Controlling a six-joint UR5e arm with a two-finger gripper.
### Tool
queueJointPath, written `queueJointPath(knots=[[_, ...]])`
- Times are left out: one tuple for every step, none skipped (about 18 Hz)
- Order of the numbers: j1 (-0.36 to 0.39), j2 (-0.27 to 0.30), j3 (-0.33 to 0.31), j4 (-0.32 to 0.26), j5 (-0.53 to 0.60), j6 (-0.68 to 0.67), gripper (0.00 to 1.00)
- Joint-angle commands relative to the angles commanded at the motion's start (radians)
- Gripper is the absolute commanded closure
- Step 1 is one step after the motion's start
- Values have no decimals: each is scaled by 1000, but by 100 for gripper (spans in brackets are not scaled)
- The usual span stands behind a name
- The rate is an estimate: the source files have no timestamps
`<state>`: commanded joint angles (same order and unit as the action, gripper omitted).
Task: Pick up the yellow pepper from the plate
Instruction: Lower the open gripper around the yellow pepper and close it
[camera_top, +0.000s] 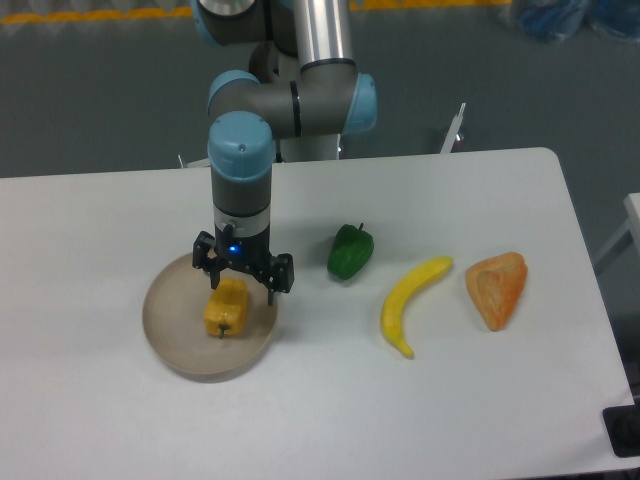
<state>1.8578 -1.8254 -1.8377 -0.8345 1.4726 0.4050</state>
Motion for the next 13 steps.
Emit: queueJointPath(knots=[[0,-6,-5,0,0,2,0],[-2,-12,-6,2,0,2,0],[-3,-14,-5,2,0,2,0],[-3,-17,-5,2,0,2,0],[-5,-18,-5,2,0,2,0],[-11,-23,-5,2,0,2,0],[-12,-31,-5,3,0,2,0],[-14,-35,-5,3,0,2,0],[-14,-41,-5,6,0,2,0],[-23,-52,-5,11,2,3,0],[-29,-58,-6,11,2,5,0],[-31,-61,-3,12,2,3,0],[-31,-64,-2,12,2,5,0]])
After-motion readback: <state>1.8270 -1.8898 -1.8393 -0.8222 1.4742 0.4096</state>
